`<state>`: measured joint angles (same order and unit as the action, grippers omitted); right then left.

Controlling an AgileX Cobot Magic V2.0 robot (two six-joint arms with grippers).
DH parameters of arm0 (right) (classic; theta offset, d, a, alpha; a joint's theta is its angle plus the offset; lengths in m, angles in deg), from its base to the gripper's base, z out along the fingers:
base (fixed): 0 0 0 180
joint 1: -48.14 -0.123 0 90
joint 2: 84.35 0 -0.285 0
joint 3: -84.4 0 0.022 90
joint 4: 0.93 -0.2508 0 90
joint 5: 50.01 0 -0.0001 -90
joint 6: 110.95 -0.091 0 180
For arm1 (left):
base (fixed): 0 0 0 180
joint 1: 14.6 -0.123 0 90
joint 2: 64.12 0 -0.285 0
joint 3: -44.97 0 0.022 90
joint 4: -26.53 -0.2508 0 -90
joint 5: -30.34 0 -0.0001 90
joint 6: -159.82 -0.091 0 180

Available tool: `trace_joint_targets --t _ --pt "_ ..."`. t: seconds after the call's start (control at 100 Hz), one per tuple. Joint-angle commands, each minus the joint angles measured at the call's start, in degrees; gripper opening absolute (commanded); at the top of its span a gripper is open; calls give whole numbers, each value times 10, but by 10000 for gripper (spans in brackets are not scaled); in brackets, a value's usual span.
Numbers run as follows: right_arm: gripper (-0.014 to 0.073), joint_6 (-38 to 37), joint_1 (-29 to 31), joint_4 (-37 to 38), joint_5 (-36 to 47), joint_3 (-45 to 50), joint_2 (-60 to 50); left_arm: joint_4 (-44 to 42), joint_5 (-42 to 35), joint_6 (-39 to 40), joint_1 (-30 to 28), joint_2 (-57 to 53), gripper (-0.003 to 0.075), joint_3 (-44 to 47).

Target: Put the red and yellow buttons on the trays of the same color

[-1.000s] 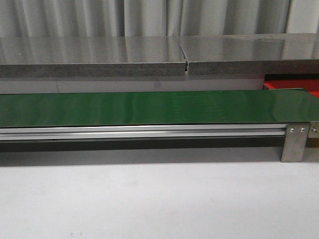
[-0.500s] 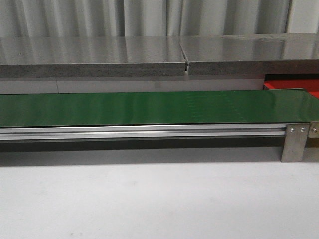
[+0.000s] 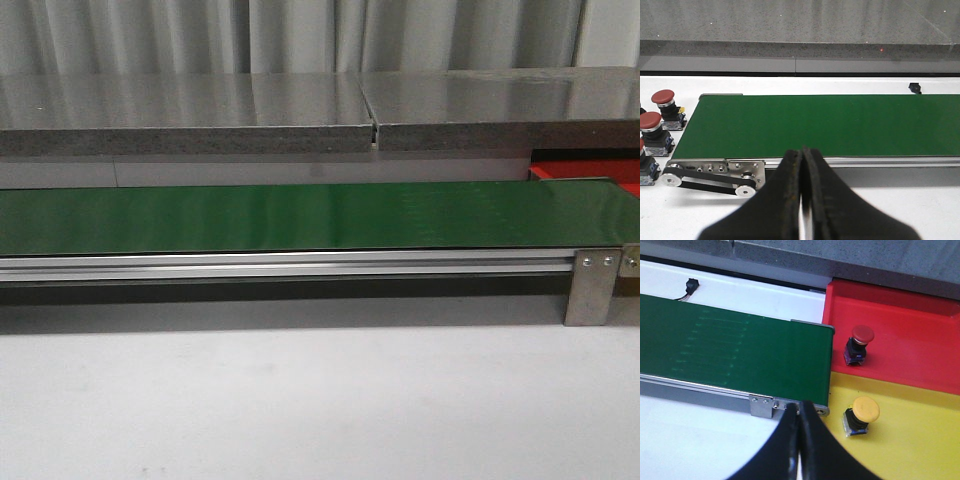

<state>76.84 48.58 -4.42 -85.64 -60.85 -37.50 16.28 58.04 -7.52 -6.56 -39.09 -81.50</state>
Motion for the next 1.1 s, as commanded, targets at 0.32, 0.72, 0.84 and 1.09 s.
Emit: trace_joint_targets --t 0.32,0.72,0.84,1.09 --pt "-68 4 -1 -2 34 -15 -2 0 -42 6 1 5 -19 -14" --pt "-68 4 -1 -2 34 -15 -2 0 -42 6 1 5 -19 -14" --pt "-68 4 -1 -2 34 -15 -2 0 -42 6 1 5 -19 -9" --pt "-68 4 -1 -2 34 -15 -2 -2 -41 6 1 5 130 3"
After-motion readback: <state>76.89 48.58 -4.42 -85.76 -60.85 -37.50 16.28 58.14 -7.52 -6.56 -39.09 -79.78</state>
